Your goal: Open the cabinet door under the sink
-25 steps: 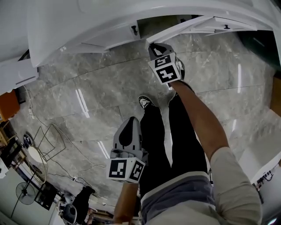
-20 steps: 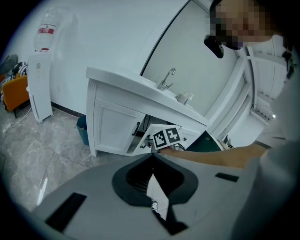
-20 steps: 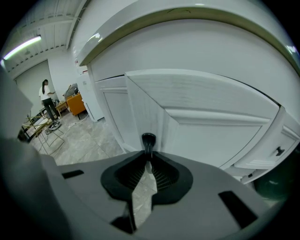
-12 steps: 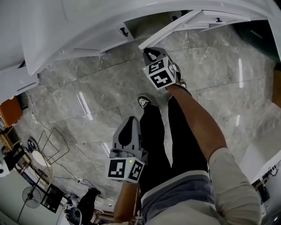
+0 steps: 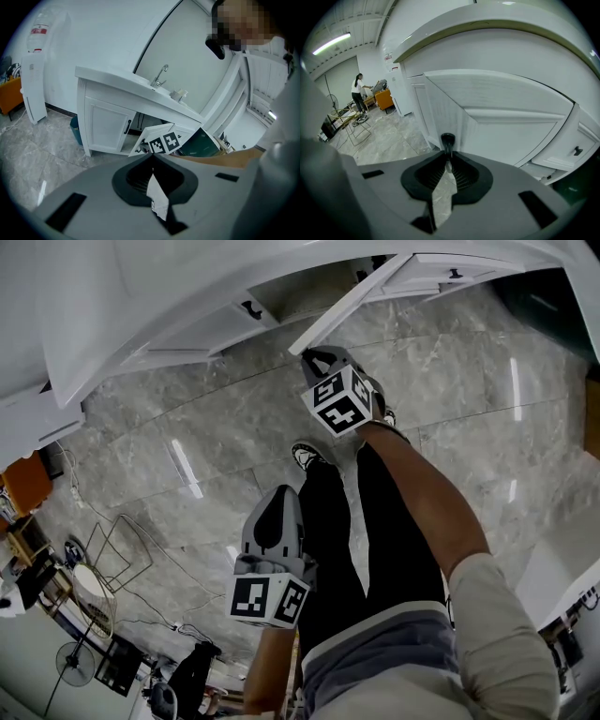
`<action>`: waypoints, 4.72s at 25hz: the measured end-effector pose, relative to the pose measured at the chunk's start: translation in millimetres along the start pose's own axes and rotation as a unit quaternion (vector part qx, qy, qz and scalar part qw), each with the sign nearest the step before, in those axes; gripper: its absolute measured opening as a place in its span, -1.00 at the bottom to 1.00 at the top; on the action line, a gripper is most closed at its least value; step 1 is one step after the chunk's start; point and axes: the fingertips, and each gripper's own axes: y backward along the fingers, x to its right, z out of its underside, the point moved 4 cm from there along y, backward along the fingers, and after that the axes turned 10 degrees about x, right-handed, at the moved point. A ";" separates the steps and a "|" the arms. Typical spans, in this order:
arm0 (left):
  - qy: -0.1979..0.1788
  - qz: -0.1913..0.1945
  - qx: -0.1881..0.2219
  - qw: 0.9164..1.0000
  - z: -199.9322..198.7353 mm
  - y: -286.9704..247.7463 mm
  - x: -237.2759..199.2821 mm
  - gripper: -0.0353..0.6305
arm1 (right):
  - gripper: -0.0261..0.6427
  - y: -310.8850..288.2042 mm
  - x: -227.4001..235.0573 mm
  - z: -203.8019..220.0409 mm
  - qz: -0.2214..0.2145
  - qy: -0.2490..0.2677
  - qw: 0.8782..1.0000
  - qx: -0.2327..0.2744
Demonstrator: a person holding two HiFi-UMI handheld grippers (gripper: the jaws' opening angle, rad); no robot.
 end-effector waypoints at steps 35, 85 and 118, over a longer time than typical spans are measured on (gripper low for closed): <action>-0.018 0.039 -0.044 0.998 22.0 -23.4 53.3 -0.89 | -0.76 69.3 14.0 58.6 -0.049 0.062 0.997 -0.021; -0.028 0.073 -0.087 0.993 58.9 -98.6 145.3 -0.89 | -0.77 162.0 111.1 137.2 -0.085 0.118 0.988 -0.043; -0.029 0.088 -0.093 0.991 34.3 -124.4 159.5 -0.89 | -0.77 186.7 146.7 150.0 -0.046 0.127 0.989 -0.068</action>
